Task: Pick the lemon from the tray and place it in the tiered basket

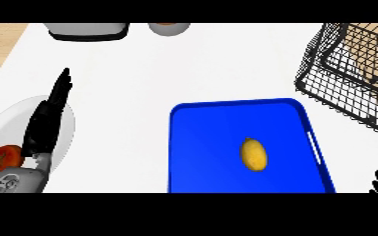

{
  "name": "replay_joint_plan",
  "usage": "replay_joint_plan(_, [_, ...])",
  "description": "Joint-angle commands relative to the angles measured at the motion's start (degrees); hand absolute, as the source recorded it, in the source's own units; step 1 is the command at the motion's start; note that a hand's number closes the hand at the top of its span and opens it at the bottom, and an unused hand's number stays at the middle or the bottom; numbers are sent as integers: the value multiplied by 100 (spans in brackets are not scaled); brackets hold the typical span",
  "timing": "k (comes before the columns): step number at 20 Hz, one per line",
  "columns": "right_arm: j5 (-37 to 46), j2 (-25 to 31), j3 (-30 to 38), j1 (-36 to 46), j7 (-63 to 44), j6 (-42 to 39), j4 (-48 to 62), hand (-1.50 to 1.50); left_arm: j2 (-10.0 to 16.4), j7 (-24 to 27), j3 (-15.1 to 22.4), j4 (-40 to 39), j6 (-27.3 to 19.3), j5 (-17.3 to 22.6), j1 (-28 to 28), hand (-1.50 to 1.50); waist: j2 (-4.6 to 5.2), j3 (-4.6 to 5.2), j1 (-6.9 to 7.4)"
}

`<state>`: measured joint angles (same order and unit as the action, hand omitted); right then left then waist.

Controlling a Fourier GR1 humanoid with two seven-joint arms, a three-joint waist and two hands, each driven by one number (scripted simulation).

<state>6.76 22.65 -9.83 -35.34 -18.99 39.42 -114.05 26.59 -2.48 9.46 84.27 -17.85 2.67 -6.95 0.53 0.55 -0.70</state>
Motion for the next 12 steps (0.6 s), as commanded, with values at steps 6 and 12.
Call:
replay_joint_plan(6, [1203, 1377, -393, 450, -3663, -969, -1492, -150, 17, -257, 163, 158, 275, -22, -234, 0, 24, -13, 355])
replay_joint_plan(12, [1620, 1107, -720, 2014, -5871, -1527, -1489, -150, -45, -156, 11, -235, 360, -14, -506, 0, 23, -26, 336])
